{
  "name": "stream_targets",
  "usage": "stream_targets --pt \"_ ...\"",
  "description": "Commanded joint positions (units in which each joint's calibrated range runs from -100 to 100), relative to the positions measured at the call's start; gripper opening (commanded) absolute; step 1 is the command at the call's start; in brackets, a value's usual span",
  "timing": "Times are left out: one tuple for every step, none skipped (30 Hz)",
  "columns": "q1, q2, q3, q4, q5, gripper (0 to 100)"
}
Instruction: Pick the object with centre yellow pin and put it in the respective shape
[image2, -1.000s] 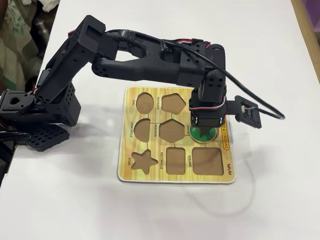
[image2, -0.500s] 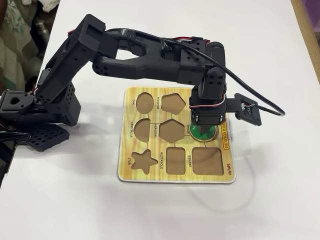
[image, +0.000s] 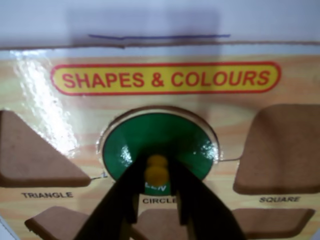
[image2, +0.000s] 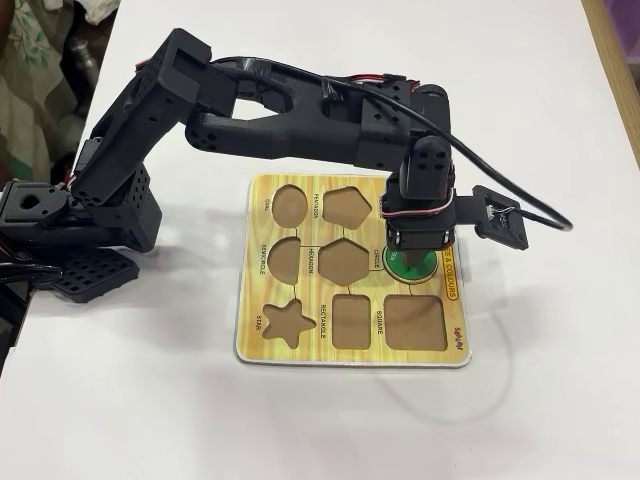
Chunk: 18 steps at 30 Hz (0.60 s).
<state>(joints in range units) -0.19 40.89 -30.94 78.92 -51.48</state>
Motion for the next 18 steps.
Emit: stream_targets --pt "-0.2 -1.3 -1.0 -1.2 0.3 1" --pt "-0.2 -1.3 -0.8 -1.2 0.3 1" --pt "-0.2 -1.3 -0.6 -1.1 0.3 1" --pt "-0.2 -1.3 -0.5 -1.1 0.3 1" --pt "-0.2 -1.3 -0.5 -1.1 0.2 1" --pt "-0.2 -1.3 -0.5 -1.1 0.2 1" --pt "-0.2 -1.3 -0.5 -1.1 0.1 1" --pt "-0.2 -1.3 -0.5 -1.2 -0.1 1" --pt "-0.3 -1.2 -0.5 -1.4 -0.1 1" --pt "-0.4 -1.2 -0.5 -1.8 -0.1 1" --pt "-0.4 -1.2 -0.5 -1.9 -0.2 1" --pt "-0.5 -1.2 -0.5 -1.9 -0.2 1" --pt "-0.5 -1.2 -0.5 -1.9 -0.2 1" --pt "-0.6 -1.2 -0.5 -1.9 -0.2 1" --pt "-0.6 -1.2 -0.5 -1.9 -0.2 1" --pt "-0.7 -1.2 -0.5 -1.8 -0.2 1" --pt "-0.8 -1.2 -0.5 -1.9 -0.2 1" --pt "-0.8 -1.2 -0.5 -2.0 -0.2 1"
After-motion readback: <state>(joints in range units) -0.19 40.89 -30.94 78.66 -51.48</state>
